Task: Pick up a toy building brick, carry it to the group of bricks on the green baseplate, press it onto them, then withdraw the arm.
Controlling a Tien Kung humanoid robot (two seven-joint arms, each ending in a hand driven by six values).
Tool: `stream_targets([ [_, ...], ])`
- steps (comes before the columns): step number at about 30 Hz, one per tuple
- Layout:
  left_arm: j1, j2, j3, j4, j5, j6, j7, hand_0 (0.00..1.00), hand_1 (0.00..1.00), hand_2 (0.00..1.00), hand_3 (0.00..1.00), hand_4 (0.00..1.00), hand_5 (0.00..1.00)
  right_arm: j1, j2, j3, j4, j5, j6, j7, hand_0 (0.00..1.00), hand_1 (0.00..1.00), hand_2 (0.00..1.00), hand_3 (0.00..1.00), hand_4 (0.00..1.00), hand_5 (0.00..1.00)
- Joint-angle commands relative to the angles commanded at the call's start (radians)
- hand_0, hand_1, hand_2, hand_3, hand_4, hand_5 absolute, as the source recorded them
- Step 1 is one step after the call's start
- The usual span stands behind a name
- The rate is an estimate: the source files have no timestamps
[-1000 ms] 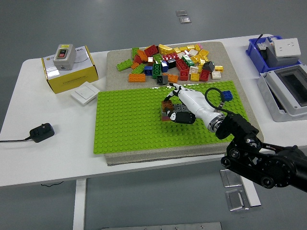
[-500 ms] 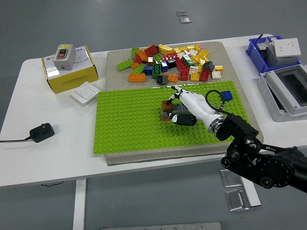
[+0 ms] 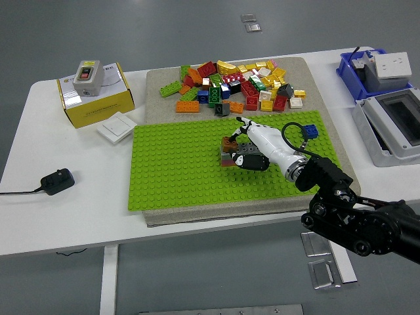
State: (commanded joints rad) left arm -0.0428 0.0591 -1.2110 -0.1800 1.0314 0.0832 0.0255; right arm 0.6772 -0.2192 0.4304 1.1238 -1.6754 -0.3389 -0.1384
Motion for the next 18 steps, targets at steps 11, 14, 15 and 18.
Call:
stream_targets([
  [11, -0.001, 0.0, -0.001, 0.0, -0.001, 0.0, -0.001, 0.661, 0.66, 0.568, 0.591, 0.16, 0.678, 0.001, 0.009, -0.002, -0.002, -0.001, -0.003, 0.0, 0.887, 0.931, 0.998, 0.648, 0.561, 0.459],
  [14, -0.001, 0.0, -0.001, 0.0, -0.001, 0.0, -0.001, 0.661, 0.66, 0.57, 0.592, 0.161, 0.678, 0.0, 0.009, -0.004, -0.001, -0.003, -0.003, -0.001, 0.887, 0.931, 0.998, 0.648, 0.561, 0.464],
  [15, -0.001, 0.0, -0.001, 0.0, -0.001, 0.0, 0.0, 0.661, 0.66, 0.57, 0.592, 0.161, 0.678, 0.0, 0.01, -0.004, 0.0, -0.003, -0.003, -0.002, 0.887, 0.931, 0.998, 0.648, 0.561, 0.464],
  [18, -0.001, -0.001, -0.001, 0.0, -0.001, 0.0, 0.0, 0.661, 0.66, 0.57, 0.592, 0.161, 0.678, 0.0, 0.011, -0.004, 0.001, -0.005, -0.003, -0.002, 0.887, 0.931, 0.998, 0.648, 0.561, 0.464],
])
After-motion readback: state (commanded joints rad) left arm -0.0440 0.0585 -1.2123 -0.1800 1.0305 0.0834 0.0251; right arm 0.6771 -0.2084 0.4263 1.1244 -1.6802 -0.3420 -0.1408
